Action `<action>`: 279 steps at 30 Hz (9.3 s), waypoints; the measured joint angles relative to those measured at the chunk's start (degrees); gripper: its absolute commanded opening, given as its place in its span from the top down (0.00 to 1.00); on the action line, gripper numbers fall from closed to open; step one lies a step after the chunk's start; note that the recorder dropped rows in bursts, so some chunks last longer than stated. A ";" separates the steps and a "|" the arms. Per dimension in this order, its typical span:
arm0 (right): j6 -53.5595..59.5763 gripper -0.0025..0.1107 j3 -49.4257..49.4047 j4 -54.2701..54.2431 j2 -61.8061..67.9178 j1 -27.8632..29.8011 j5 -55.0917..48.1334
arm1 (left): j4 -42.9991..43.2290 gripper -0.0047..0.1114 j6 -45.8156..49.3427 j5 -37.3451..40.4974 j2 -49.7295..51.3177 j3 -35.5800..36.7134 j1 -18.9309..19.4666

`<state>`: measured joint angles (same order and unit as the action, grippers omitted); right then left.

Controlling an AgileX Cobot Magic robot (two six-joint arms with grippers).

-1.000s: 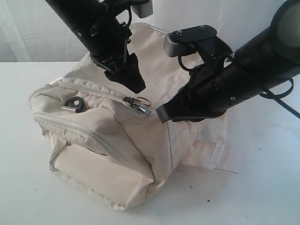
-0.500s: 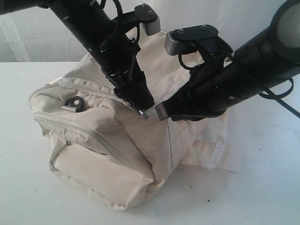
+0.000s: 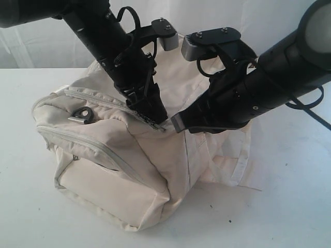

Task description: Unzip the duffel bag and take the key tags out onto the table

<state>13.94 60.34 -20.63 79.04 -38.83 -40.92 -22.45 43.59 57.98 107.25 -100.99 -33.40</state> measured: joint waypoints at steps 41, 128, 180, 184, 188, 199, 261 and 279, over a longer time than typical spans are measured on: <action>-0.43 0.98 0.00 0.00 0.00 0.00 0.31 | 3.42 0.37 -7.34 1.39 -1.68 0.00 0.00; -1.97 0.98 0.00 0.12 0.13 0.00 0.40 | 1.16 0.96 -10.55 5.61 4.10 -7.18 0.00; -1.97 0.98 0.00 0.23 0.13 0.00 1.03 | 24.91 0.96 -23.24 6.85 -6.97 -3.53 0.00; -1.97 0.98 0.00 0.23 0.13 0.00 1.03 | 29.15 0.96 -24.91 6.85 -6.97 -3.53 0.00; -1.97 0.98 0.00 0.39 0.13 0.00 1.03 | 32.60 0.96 -26.10 6.74 -6.97 -3.29 0.00; -1.97 0.98 0.00 0.62 0.72 0.00 1.03 | 45.36 0.96 -28.31 6.74 -6.97 0.02 0.00; 45.07 0.29 2.85 -20.57 8.37 -14.80 22.12 | 26.37 0.96 -21.92 6.75 -8.14 0.02 11.39; 45.13 0.98 3.37 -20.92 15.08 -17.06 12.34 | 23.29 0.96 -21.78 6.75 -10.69 0.50 11.39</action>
<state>59.07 63.71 -41.55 94.12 -55.89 -28.58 0.84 21.80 64.72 96.56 -100.49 -22.02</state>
